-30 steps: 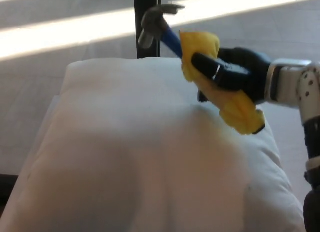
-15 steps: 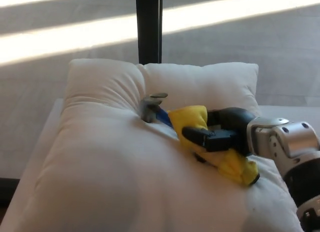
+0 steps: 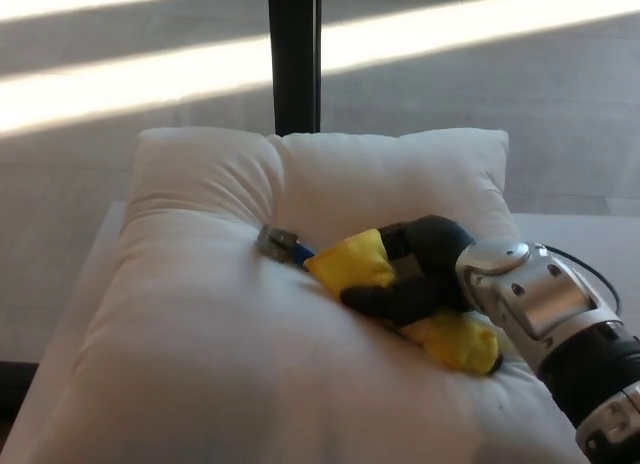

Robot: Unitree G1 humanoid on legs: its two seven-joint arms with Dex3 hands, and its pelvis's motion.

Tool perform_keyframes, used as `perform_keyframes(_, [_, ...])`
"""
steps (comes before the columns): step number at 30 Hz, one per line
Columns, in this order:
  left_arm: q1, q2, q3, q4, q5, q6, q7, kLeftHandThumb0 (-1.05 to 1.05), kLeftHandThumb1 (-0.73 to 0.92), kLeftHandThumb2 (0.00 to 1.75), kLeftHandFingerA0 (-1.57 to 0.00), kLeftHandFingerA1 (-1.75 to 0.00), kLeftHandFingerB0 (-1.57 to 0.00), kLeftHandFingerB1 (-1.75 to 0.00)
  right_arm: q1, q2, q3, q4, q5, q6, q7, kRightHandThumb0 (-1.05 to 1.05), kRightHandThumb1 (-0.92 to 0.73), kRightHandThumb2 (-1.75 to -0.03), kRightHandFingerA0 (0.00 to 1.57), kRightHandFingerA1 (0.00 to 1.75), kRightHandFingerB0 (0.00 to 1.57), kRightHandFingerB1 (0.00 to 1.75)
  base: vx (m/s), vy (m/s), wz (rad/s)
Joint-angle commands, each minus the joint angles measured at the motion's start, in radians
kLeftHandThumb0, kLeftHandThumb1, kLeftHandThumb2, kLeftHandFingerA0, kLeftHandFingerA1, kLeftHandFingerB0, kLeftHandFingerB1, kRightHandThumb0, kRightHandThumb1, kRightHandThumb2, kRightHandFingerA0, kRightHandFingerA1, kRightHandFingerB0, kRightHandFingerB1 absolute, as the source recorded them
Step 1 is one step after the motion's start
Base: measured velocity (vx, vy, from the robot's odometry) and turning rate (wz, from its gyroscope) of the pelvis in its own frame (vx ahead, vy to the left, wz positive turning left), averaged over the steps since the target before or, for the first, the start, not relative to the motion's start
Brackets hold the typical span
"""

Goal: A hammer is kept on the right hand side and a pillow is kept on the left hand side on the desk infront of the robot and the robot uses its right hand to pick up the hammer and makes a downward swinging motion to hit the pillow

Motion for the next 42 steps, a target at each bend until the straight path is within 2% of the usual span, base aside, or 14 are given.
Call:
perform_keyframes(1, [0.005, 0.014, -0.008, -0.002, 0.006, 0.000, 0.003, -0.72, 0.78, 0.63, -0.70, -0.57, -0.64, -0.47, 0.033, -0.024, -0.070, 0.071, -0.019, 0.123, -0.013, -0.34, -0.73, -0.94, 1.06, 1.75, 0.70, 1.67, 0.00, 0.000, 0.00])
perform_keyframes(5, [0.004, 0.014, 0.002, 0.000, -0.005, 0.006, -0.001, -0.72, 0.77, 0.63, -0.71, -0.59, -0.66, -0.48, -0.071, -0.029, -0.207, 0.085, 0.053, 0.175, -0.001, -0.31, -0.69, -1.01, 1.05, 1.75, 0.72, 1.63, 0.00, 0.000, 0.00])
perform_keyframes(6, [0.004, 0.013, 0.001, 0.000, -0.003, 0.002, 0.001, -0.72, 0.77, 0.63, -0.72, -0.59, -0.65, -0.48, -0.095, -0.031, -0.227, 0.088, 0.060, 0.182, 0.002, -0.29, -0.69, -1.03, 1.08, 1.75, 0.86, 1.55, 0.00, 0.000, 0.00])
perform_keyframes(13, [0.011, 0.008, -0.003, 0.002, 0.000, -0.001, 0.000, -0.72, 0.78, 0.63, -0.70, -0.58, -0.64, -0.47, -0.199, -0.067, -0.358, 0.039, 0.121, 0.236, 0.087, -0.40, -0.78, -0.87, 1.04, 1.75, 0.73, 1.62, 0.00, 0.000, 0.00])
perform_keyframes(14, [0.011, 0.010, -0.006, 0.001, 0.003, 0.005, -0.002, -0.72, 0.79, 0.64, -0.68, -0.57, -0.63, -0.46, -0.237, -0.070, -0.447, 0.033, 0.186, 0.299, 0.069, -0.37, -0.67, -0.98, 1.06, 1.75, 0.92, 1.22, 0.00, 0.000, 0.00])
perform_keyframes(21, [0.006, 0.008, -0.002, 0.007, 0.001, 0.013, 0.011, -0.74, 0.77, 0.63, -0.71, -0.58, -0.65, -0.46, -0.303, -0.099, -0.547, -0.007, 0.251, 0.367, 0.151, -0.34, -0.60, -1.14, 1.04, 1.75, 0.80, 1.60, 0.00, 0.000, 0.00])
perform_keyframes(25, [0.007, 0.006, 0.011, 0.005, -0.014, 0.017, 0.007, -0.74, 0.76, 0.63, -0.72, -0.61, -0.67, -0.47, -0.326, -0.136, -0.627, -0.017, 0.282, 0.386, 0.157, -0.33, -0.50, -1.24, 1.03, 1.75, 0.85, 1.53, 0.00, 0.000, 0.00])
perform_keyframes(26, [0.005, 0.006, 0.005, 0.006, -0.007, 0.018, 0.011, -0.73, 0.77, 0.63, -0.72, -0.60, -0.67, -0.47, -0.327, -0.147, -0.641, -0.023, 0.287, 0.391, 0.167, -0.30, -0.54, -1.22, 1.09, 1.75, 0.93, 1.40, 0.00, 0.000, 0.00])
perform_keyframes(28, [0.006, 0.008, -0.001, 0.006, 0.000, 0.015, 0.006, -0.74, 0.78, 0.64, -0.71, -0.59, -0.66, -0.46, -0.337, -0.175, -0.700, -0.032, 0.305, 0.427, 0.129, -0.31, -0.52, -1.14, 1.07, 1.75, 0.85, 1.40, 0.00, 0.000, 0.00])
perform_keyframes(29, [0.007, 0.008, -0.002, 0.004, 0.000, 0.013, 0.006, -0.74, 0.78, 0.63, -0.71, -0.59, -0.66, -0.46, -0.332, -0.203, -0.729, -0.045, 0.310, 0.439, 0.121, -0.31, -0.58, -1.19, 1.06, 1.75, 0.76, 1.65, 0.00, 0.000, 0.00])
perform_keyframes(34, [0.013, 0.017, 0.003, 0.003, -0.005, 0.016, -0.001, -0.75, 0.79, 0.64, -0.69, -0.58, -0.63, -0.46, -0.273, -0.285, -0.786, -0.092, 0.299, 0.444, 0.098, -0.33, -0.66, -1.14, 1.07, 1.75, 0.72, 1.75, 0.00, 0.000, 0.00])
perform_keyframes(37, [0.018, 0.018, 0.010, 0.004, -0.010, 0.014, 0.003, -0.75, 0.78, 0.63, -0.71, -0.58, -0.66, -0.46, -0.207, -0.318, -0.845, -0.136, 0.281, 0.432, 0.031, -0.31, -0.61, -1.17, 1.02, 1.75, 0.64, 1.63, 0.00, 0.000, 0.00])
perform_keyframes(38, [0.021, 0.019, 0.009, 0.004, -0.009, 0.013, 0.000, -0.75, 0.78, 0.64, -0.70, -0.58, -0.65, -0.46, -0.199, -0.321, -0.848, -0.144, 0.274, 0.432, 0.019, -0.35, -0.68, -1.00, 1.03, 1.75, 0.62, 1.50, 0.00, 0.000, 0.00])
perform_keyframes(42, [0.025, 0.018, 0.011, 0.004, -0.011, 0.007, -0.003, -0.74, 0.77, 0.63, -0.71, -0.58, -0.65, -0.47, -0.079, -0.398, -0.785, -0.159, 0.179, 0.269, 0.005, -0.26, -0.65, -1.16, 1.02, 1.75, 0.67, 1.64, 0.00, 0.000, 0.00])
